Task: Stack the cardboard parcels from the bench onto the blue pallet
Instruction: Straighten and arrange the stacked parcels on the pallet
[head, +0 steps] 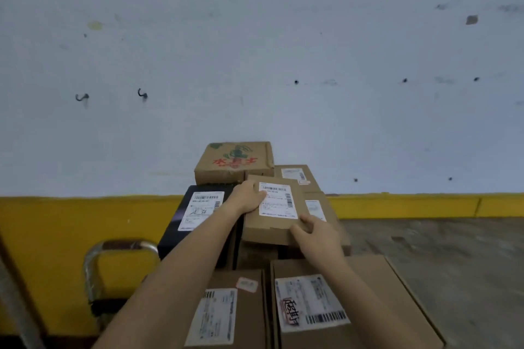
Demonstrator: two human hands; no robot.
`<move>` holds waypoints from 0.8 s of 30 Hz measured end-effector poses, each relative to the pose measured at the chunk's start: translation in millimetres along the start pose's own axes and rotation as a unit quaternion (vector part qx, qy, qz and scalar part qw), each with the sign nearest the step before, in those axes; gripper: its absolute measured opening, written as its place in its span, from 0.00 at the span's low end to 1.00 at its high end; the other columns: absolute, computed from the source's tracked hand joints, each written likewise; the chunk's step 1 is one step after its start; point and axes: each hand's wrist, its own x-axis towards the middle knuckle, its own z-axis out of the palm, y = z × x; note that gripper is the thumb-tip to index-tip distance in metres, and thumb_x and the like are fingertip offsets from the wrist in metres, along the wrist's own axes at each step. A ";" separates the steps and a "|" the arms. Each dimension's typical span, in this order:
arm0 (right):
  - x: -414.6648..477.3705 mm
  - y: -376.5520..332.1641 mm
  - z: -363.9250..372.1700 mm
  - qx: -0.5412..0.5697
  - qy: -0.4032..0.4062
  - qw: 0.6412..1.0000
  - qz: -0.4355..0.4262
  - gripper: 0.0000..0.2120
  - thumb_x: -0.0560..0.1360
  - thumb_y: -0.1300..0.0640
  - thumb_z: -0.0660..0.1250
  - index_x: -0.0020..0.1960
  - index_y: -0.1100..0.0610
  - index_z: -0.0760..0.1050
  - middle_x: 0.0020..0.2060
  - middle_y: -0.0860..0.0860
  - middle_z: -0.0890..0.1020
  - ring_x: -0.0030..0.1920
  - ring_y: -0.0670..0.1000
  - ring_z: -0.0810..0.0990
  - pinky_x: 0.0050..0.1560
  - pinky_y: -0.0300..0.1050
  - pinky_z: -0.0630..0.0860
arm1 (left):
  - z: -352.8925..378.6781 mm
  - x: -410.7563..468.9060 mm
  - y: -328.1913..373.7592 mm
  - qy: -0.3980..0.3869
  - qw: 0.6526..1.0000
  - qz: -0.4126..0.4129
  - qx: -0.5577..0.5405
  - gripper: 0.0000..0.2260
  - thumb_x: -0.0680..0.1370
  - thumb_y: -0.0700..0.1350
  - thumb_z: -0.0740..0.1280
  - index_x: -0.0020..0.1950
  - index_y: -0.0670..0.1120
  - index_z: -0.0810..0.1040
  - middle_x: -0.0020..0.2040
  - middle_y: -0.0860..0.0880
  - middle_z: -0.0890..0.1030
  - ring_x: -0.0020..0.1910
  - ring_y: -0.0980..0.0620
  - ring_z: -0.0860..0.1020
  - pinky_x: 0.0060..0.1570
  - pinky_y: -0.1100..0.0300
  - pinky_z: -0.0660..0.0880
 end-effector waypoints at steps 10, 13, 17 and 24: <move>9.1 -7.6 20.0 -0.111 -0.067 0.991 0.022 0.23 0.76 0.48 0.60 0.70 0.51 0.68 0.66 0.54 0.72 0.66 0.55 0.68 0.67 0.50 0.67 | 21.2 4.5 -7.0 -0.095 0.980 -0.070 0.161 0.14 0.82 0.42 0.49 0.61 0.38 0.70 0.56 0.37 0.71 0.55 0.39 0.69 0.67 0.51 0.61; 10.8 -8.6 26.0 -0.164 -0.109 0.980 0.024 0.25 0.75 0.47 0.60 0.71 0.50 0.64 0.67 0.56 0.69 0.66 0.58 0.67 0.66 0.52 0.68 | 29.5 5.9 -10.5 -0.094 0.977 -0.097 0.164 0.20 0.81 0.44 0.51 0.70 0.35 0.64 0.67 0.32 0.65 0.62 0.36 0.66 0.66 0.53 0.59; 17.4 -11.6 28.6 -0.215 -0.136 0.967 0.028 0.26 0.75 0.45 0.59 0.72 0.48 0.61 0.67 0.58 0.67 0.67 0.60 0.66 0.65 0.52 0.68 | 32.7 -1.1 -6.7 -0.069 0.975 -0.116 0.177 0.23 0.80 0.45 0.53 0.73 0.36 0.57 0.72 0.32 0.53 0.66 0.34 0.63 0.65 0.49 0.64; 38.1 -10.7 26.5 -0.210 -0.148 0.966 0.024 0.27 0.75 0.44 0.59 0.72 0.49 0.62 0.67 0.57 0.68 0.67 0.60 0.66 0.66 0.53 0.67 | 7.6 -1.5 -0.9 0.015 0.973 -0.029 0.226 0.14 0.79 0.43 0.57 0.61 0.38 0.72 0.62 0.38 0.73 0.59 0.40 0.73 0.53 0.52 0.73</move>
